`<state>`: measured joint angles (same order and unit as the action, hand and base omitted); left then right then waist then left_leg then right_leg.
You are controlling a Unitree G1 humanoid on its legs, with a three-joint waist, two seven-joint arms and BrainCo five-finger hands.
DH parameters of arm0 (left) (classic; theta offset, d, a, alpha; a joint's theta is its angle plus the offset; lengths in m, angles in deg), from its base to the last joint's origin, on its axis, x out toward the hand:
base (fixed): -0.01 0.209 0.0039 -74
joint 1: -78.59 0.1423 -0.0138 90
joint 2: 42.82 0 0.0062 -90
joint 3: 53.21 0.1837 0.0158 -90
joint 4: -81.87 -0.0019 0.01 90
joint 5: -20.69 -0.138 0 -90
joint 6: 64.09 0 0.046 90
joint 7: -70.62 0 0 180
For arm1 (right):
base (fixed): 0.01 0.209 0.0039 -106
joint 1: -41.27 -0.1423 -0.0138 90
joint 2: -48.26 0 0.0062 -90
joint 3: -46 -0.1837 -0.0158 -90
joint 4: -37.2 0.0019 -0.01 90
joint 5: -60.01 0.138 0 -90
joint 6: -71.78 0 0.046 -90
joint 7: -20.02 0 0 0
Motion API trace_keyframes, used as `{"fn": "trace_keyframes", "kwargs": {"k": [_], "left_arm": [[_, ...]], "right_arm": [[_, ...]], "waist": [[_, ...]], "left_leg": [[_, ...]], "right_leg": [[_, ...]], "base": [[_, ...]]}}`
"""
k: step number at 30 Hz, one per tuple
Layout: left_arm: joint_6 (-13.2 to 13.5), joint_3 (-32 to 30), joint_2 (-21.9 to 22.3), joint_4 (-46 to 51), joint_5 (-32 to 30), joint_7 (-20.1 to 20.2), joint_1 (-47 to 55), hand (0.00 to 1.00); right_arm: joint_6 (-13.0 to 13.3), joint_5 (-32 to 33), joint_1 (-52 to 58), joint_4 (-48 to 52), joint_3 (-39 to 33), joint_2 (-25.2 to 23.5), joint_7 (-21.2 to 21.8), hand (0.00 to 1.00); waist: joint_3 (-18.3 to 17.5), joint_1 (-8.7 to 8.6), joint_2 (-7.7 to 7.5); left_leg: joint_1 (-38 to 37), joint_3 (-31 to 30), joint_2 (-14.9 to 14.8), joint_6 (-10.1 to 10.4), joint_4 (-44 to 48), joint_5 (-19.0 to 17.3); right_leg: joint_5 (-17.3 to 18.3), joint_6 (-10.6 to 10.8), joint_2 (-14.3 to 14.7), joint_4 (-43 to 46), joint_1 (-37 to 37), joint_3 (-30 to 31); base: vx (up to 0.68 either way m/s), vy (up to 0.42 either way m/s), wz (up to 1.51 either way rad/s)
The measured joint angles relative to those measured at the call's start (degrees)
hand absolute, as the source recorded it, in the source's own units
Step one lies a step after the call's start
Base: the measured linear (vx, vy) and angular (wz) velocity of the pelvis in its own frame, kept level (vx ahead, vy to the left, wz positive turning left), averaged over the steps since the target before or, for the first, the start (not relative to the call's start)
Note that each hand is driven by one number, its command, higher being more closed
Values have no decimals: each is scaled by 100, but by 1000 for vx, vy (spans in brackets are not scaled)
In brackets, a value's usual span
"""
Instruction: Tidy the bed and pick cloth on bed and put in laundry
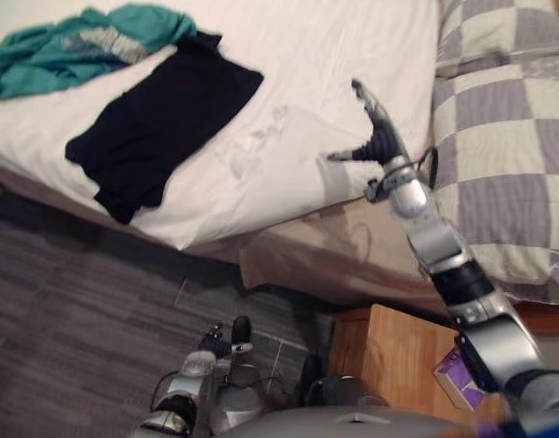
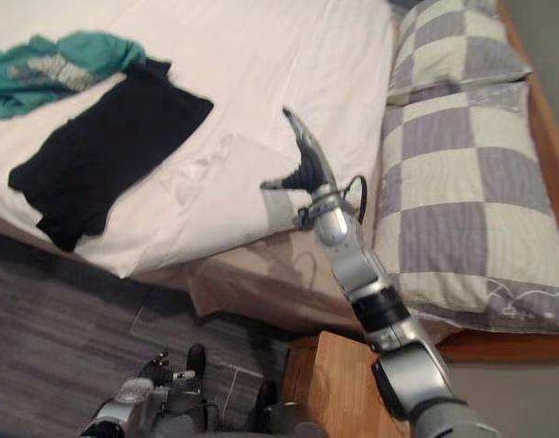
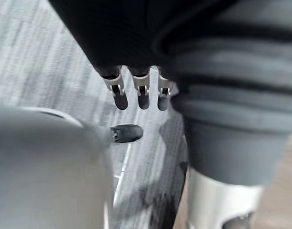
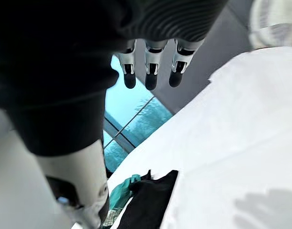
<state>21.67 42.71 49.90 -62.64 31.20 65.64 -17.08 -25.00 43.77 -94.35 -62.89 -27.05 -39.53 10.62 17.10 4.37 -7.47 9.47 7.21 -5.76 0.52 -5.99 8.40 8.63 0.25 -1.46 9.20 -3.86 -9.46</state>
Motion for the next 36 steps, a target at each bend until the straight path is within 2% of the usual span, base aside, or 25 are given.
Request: {"fn": "trace_keyframes", "kwargs": {"k": [2, 4, 6, 8, 12, 13, 17, 20, 21, 22, 24, 25, 29, 33, 36], "left_arm": [[-7, -180, -104, 244, -49, 99, -57, 0], [4, -420, -196, 427, -134, 238, -245, 0], [18, -495, -298, 504, -264, 305, -387, 0], [31, -610, -337, 614, -320, 395, -479, 0], [77, -644, -316, 603, -444, 496, -645, 0], [77, -642, -293, 603, -445, 499, -673, 0], [82, -626, -122, 598, -446, 470, -842, 0], [74, -591, 148, 600, -439, 411, -986, 0], [76, -586, 249, 609, -426, 323, -1011, 0], [74, -584, 313, 609, -420, 302, -1017, 0], [75, -580, 430, 612, -303, 232, -1019, 0], [79, -576, 456, 654, -214, 213, -1020, 0], [125, -600, 494, 900, 14, 213, -1132, 0], [109, -603, 624, 1096, 20, 212, -1185, 0], [111, -599, 711, 1105, 37, 208, -1267, 0]], "right_arm": [[-59, -142, -466, -285, -2, 35, -4, 0], [-172, -144, -989, -581, -34, 183, -96, 0], [-293, -138, -1284, -721, -34, 296, -213, 0], [-434, -132, -1533, -873, -70, 327, -316, 0], [-731, -135, -1995, -1342, -12, 318, -494, 0], [-807, -135, -2047, -1421, 6, 318, -508, 0], [-1157, -140, -2205, -1887, 133, 322, -621, 0], [-1355, -167, -2194, -2191, 153, 322, -608, 0], [-1430, -300, -2194, -2225, 154, 326, -578, 0], [-1442, -392, -2194, -2224, 155, 326, -556, 0], [-1509, -585, -2187, -2188, 168, 326, -537, 0], [-1592, -659, -2175, -2112, 167, 326, -543, 100], [-1693, -833, -2184, -1911, 156, 320, -578, 100], [-1648, -804, -2191, -1797, 87, 316, -611, 100], [-1526, -453, -2141, -1794, 20, 248, -734, 100]], "waist": [[210, 24, -8], [483, 143, -11], [655, 181, -24], [730, 222, -51], [781, 446, -64], [788, 455, -56], [857, 456, 33], [951, 478, 185], [1010, 462, 284], [1038, 453, 331], [1091, 448, 421], [1094, 430, 427], [1088, 441, 421], [1084, 431, 414], [1068, 406, 392]], "left_leg": [[179, -66, 50, -67, 16, 50], [373, -207, 101, -97, 36, 152], [549, -379, 138, -46, 141, 244], [808, -489, 168, -28, 333, 225], [1383, -525, 159, 5, 950, -31], [1490, -528, 160, 8, 1070, -63], [1998, -564, 155, -13, 1435, -199], [2236, -464, 196, -6, 1464, -189], [2332, -422, 230, -7, 1500, -187], [2358, -379, 247, -27, 1504, -185], [2378, -298, 246, -41, 1500, -174], [2407, -272, 235, -47, 1516, -169], [2735, -252, 132, -70, 1725, -150], [2866, -138, 69, -149, 2044, -308], [2870, -54, 26, -148, 2201, -433]], "right_leg": [[-1, 3, -37, 13, -109, -70], [0, 4, -52, 44, -245, -72], [1, 2, -57, 96, -317, -78], [4, -1, -61, 157, -430, -79], [13, -16, -59, 454, -772, -107], [15, -20, -59, 516, -838, -134], [147, -76, -79, 870, -1290, -218], [313, -30, -179, 1137, -1648, -206], [430, 17, -238, 1224, -1782, -153], [495, 83, -269, 1255, -1822, -126], [557, 80, -292, 1413, -1949, -51], [615, 55, -307, 1506, -2017, -56], [653, 2, -266, 1629, -2289, -63], [627, 36, -263, 1677, -2340, 11], [625, 38, -258, 1694, -2325, 92]], "base": [[21, 63, 42], [66, 48, 42], [90, 26, 55], [101, 29, 63], [58, 32, 29], [2, 50, 14], [-66, 47, 8], [-111, 31, -7], [-96, 5, -15], [-87, -1, -15], [-54, -29, -12], [-40, -40, -3], [21, -54, 0], [71, -7, -13], [47, -9, -18]]}}
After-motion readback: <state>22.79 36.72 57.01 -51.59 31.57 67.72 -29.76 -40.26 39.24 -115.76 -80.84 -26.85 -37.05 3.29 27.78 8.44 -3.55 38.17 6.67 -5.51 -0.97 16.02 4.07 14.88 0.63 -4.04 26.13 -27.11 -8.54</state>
